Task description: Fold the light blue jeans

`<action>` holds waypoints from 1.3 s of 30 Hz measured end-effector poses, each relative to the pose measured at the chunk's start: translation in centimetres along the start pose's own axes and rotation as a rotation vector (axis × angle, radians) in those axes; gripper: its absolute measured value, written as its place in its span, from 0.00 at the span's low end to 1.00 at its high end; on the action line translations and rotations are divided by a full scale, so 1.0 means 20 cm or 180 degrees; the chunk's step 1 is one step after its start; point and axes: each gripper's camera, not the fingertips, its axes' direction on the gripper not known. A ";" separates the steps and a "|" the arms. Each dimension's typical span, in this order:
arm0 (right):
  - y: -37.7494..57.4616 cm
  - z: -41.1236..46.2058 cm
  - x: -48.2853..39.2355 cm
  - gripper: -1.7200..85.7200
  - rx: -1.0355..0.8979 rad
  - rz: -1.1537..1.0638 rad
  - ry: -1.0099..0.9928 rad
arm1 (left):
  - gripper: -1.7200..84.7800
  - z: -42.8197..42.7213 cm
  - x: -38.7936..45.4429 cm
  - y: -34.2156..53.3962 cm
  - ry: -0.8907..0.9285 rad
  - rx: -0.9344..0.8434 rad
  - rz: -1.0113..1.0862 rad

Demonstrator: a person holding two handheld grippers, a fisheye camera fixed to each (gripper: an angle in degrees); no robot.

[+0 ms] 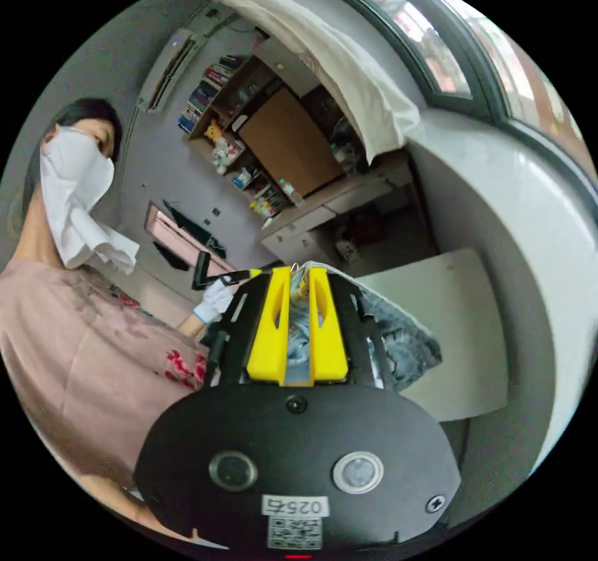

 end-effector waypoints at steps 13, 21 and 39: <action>-0.43 1.38 0.92 0.09 -0.1233 0.0733 0.1210 | 0.05 0.64 -0.38 0.26 -0.0882 -0.1010 -0.0568; -0.49 1.21 0.35 0.14 -0.0875 0.0466 0.2292 | 0.02 0.84 -0.58 0.59 -0.2241 -0.1339 -0.0796; 0.04 2.78 -1.82 0.01 -0.2259 -0.1069 0.0916 | 0.01 -0.16 -1.18 1.21 -0.3082 -0.1007 -0.2181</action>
